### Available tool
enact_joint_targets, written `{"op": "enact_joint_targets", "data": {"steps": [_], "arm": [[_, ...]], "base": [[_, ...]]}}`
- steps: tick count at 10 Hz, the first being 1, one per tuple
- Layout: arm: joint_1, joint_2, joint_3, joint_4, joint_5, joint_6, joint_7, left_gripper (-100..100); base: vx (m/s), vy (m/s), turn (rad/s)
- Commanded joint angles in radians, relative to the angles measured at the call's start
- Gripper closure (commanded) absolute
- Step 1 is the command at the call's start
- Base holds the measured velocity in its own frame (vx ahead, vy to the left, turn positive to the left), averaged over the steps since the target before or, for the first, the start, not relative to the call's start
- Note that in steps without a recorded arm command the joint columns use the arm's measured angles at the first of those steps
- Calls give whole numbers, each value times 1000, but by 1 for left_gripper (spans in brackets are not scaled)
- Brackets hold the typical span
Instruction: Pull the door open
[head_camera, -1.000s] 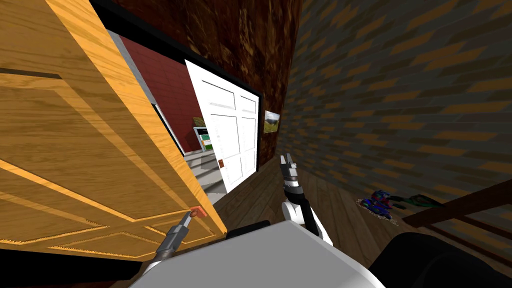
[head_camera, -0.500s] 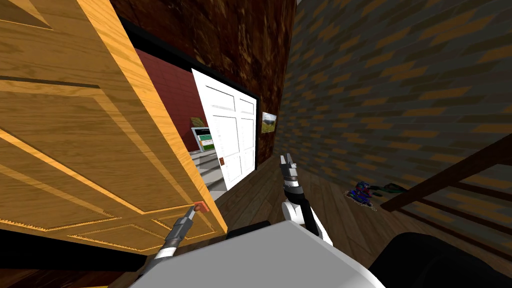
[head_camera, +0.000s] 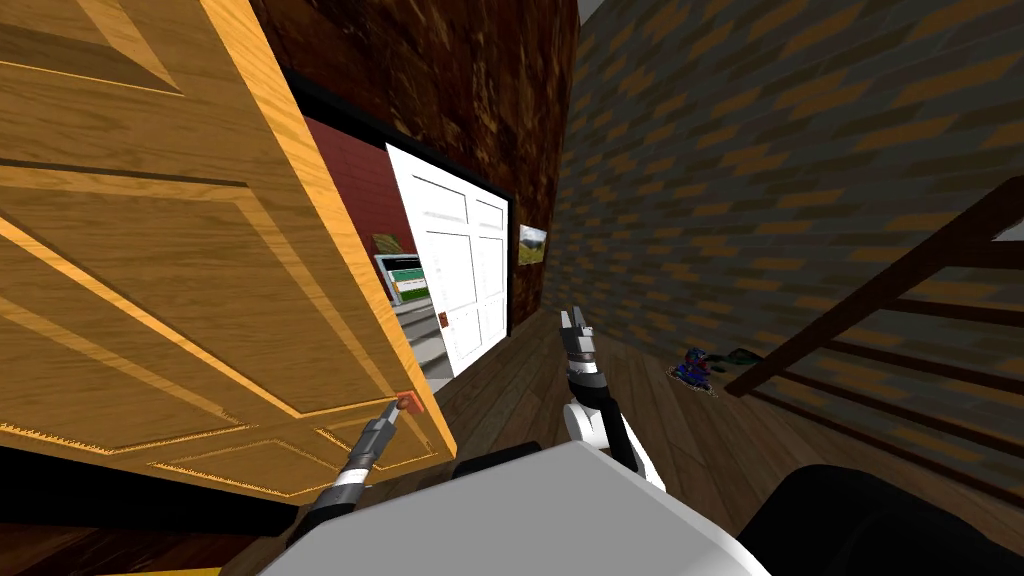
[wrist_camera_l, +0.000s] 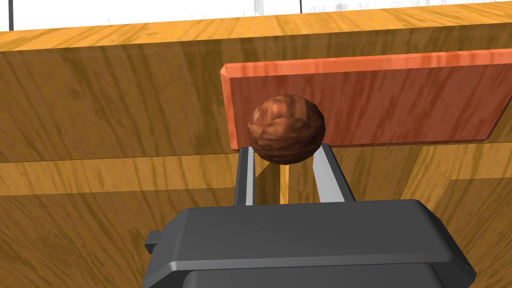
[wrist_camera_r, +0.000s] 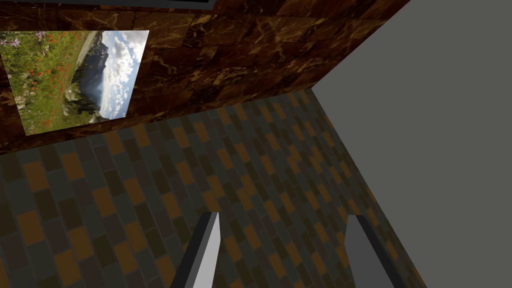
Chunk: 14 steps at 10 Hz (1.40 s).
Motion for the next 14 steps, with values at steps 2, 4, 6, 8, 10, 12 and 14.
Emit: {"op": "enact_joint_targets", "data": {"steps": [2, 4, 6, 8, 10, 12, 14], "arm": [[-54, -16, -19, 38, 0, 17, -6, 100], [-79, -18, -22, 58, 3, 22, -9, 100], [-126, -23, -28, 96, 7, 30, -14, 100], [-174, -28, -35, 133, 12, 39, -19, 100], [-174, -28, -35, 133, 12, 39, -19, 100], [-189, -23, -29, 149, 17, 45, -23, 100], [-188, -4, -81, 155, -16, 3, 15, 100]], "base": [[-213, 81, -127], [-136, 29, -55], [-150, 51, -99], [-203, 70, -116], [-121, 30, -9], [-114, 42, -36], [-154, 18, 119]]}}
